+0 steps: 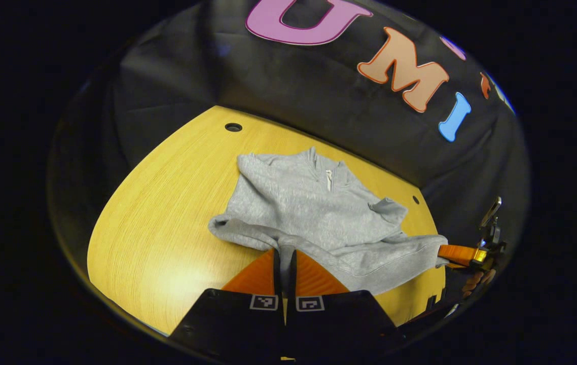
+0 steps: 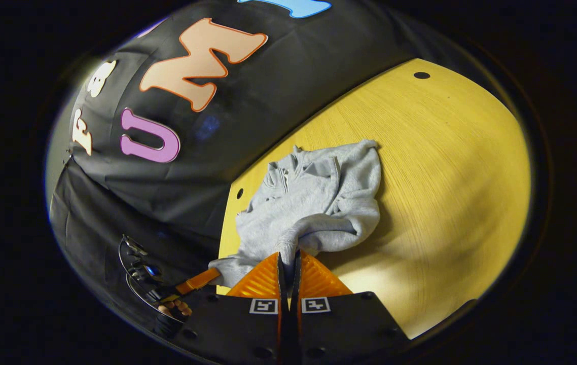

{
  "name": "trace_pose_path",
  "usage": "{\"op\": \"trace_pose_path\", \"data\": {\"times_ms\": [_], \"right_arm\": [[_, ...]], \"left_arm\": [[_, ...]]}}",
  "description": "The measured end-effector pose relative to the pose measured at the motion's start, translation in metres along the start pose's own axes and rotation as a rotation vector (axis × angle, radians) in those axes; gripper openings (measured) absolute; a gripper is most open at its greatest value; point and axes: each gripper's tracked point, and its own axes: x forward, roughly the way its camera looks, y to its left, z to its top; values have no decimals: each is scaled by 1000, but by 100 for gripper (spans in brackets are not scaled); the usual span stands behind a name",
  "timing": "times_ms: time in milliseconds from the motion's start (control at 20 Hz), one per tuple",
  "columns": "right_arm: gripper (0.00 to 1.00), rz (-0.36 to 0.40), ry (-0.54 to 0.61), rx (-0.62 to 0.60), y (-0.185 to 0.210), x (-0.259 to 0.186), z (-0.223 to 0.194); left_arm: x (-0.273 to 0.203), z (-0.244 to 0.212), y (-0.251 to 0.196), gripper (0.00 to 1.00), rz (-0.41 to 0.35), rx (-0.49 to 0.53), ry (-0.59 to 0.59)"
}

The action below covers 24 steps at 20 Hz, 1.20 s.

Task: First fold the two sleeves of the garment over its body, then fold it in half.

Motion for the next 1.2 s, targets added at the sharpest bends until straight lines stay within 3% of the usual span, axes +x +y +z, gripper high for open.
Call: {"op": "trace_pose_path", "data": {"times_ms": [350,500,750,900,1050,1100,1150,1200], "right_arm": [[3,0,-17,147,0,38,46],[5,-31,-9,220,-11,63,59],[1,-107,-5,279,-32,107,65],[7,-124,-8,291,-39,123,72],[11,-67,-63,318,-26,132,87],[33,-23,-116,306,-16,125,103],[54,10,-170,291,-9,128,116],[76,17,-210,274,-6,124,125]], "left_arm": [[37,56,2,0,-15,-36,-21],[63,63,9,0,-3,-69,18],[112,58,26,0,53,-99,117],[129,64,29,0,58,-146,115],[131,78,29,11,57,-168,72],[138,92,28,24,42,-156,15],[138,107,25,47,33,-136,-40],[139,121,22,62,32,-106,-96]]}}
